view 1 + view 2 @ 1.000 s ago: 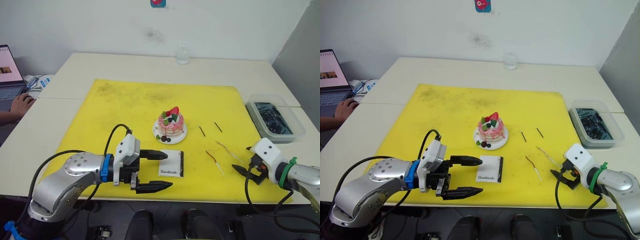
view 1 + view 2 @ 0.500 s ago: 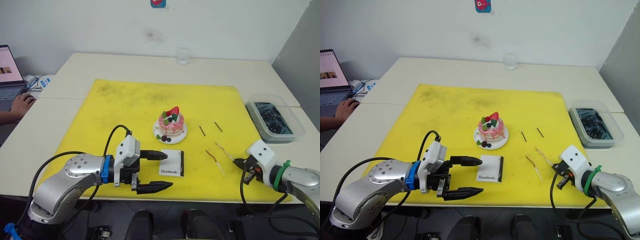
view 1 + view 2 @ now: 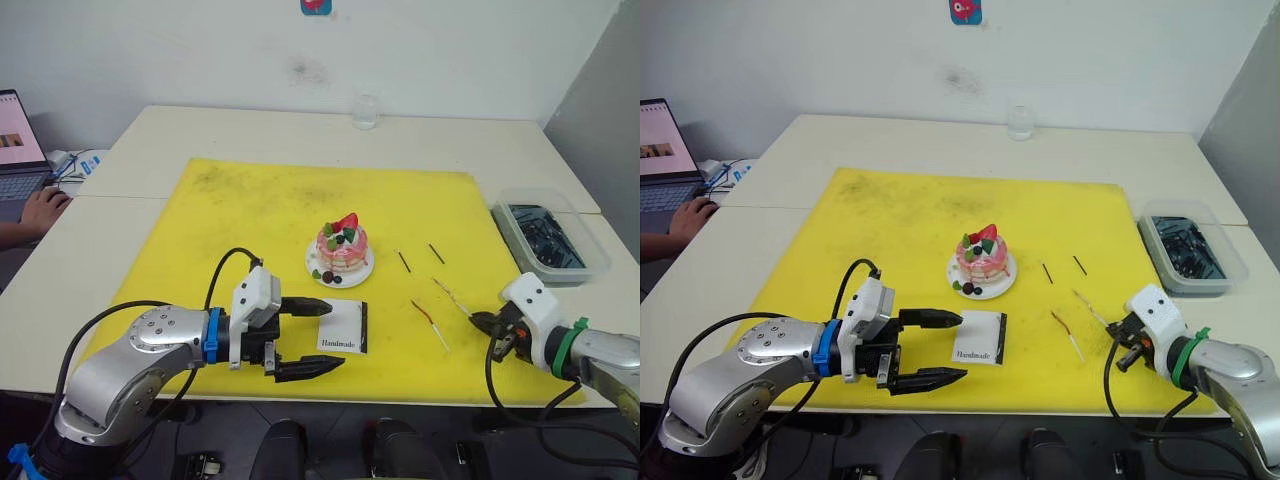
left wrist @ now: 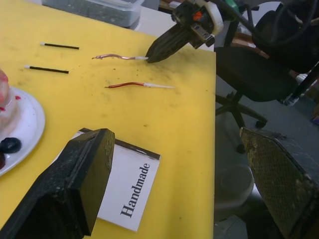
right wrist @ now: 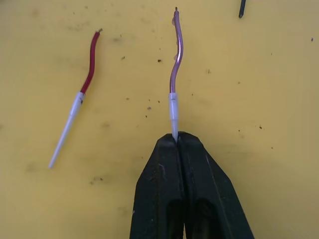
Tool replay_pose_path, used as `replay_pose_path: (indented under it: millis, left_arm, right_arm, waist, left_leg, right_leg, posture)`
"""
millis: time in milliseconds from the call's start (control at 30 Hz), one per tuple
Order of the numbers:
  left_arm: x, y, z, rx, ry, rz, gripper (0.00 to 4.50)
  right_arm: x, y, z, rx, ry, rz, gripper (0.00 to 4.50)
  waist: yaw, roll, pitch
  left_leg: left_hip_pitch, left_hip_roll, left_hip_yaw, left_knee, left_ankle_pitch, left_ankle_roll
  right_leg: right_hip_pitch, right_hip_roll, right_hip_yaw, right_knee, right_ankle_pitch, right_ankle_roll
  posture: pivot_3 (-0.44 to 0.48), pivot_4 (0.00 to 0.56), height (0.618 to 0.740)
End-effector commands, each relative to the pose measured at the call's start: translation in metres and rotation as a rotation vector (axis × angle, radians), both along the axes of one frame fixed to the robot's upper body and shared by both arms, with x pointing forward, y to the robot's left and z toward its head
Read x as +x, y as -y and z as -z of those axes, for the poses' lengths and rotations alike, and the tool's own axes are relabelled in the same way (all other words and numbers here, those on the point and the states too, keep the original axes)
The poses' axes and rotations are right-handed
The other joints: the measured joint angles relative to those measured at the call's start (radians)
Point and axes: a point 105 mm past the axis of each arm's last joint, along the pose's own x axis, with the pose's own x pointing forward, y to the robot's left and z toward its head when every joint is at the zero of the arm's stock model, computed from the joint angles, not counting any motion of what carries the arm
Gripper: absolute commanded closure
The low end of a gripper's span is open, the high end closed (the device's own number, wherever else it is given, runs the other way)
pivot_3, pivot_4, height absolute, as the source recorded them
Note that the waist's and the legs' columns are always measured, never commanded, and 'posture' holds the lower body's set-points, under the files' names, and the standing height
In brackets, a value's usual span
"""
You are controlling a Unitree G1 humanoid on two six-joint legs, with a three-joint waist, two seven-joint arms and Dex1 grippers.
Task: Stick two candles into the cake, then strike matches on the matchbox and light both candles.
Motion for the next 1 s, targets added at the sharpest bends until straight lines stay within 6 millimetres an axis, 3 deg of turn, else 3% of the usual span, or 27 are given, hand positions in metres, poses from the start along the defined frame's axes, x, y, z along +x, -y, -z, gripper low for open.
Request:
replay_pose_path:
  millis: [33,200,433,733,1000]
  left_arm:
    - [0.004,-0.002,-0.009,-0.012,0.034,-0.007,0.0]
    - [0.009,0.0,-0.013,-0.027,0.042,-0.003,0.0]
    - [0.02,0.01,-0.026,-0.092,0.008,-0.011,0.0]
    - [0.025,0.038,-0.061,-0.372,-0.243,-0.006,0.0]
    - [0.031,0.049,-0.079,-0.594,-0.405,0.003,0.0]
  right_arm:
    - [-0.001,0.0,-0.014,0.007,0.052,-0.01,4.48]
    - [-0.001,-0.001,-0.02,0.035,0.078,-0.013,4.48]
    - [-0.003,-0.023,-0.045,0.182,0.161,-0.096,4.48]
    - [-0.011,-0.064,-0.09,0.537,0.18,-0.218,4.48]
    - [-0.019,-0.096,-0.119,0.764,0.109,-0.309,4.48]
  waist:
    - [0.0,0.0,0.0]
    - [0.0,0.0,0.0]
    - [0.0,0.0,0.0]
    - [-0.002,-0.001,0.0]
    - [-0.003,-0.001,0.0]
  left_leg:
    - [0.0,0.0,0.0,0.0,0.0,0.0]
    - [0.0,0.0,0.0,0.0,0.0,0.0]
    - [0.0,0.0,0.0,0.0,0.0,0.0]
    - [-0.001,0.0,-0.001,0.0,0.0,0.0]
    - [-0.001,-0.001,-0.001,0.0,0.0,0.0]
  right_leg:
    - [0.0,0.0,0.0,0.0,0.0,0.0]
    - [0.0,0.0,0.0,0.0,0.0,0.0]
    - [0.0,0.0,0.0,0.0,0.0,0.0]
    - [0.0,0.002,0.0,0.0,0.001,0.001]
    - [0.0,0.004,0.0,0.0,0.001,0.001]
  posture:
    - [0.0,0.15,0.74]
    - [0.0,0.15,0.74]
    - [0.0,0.15,0.74]
    - [0.0,0.15,0.74]
    - [0.0,0.15,0.74]
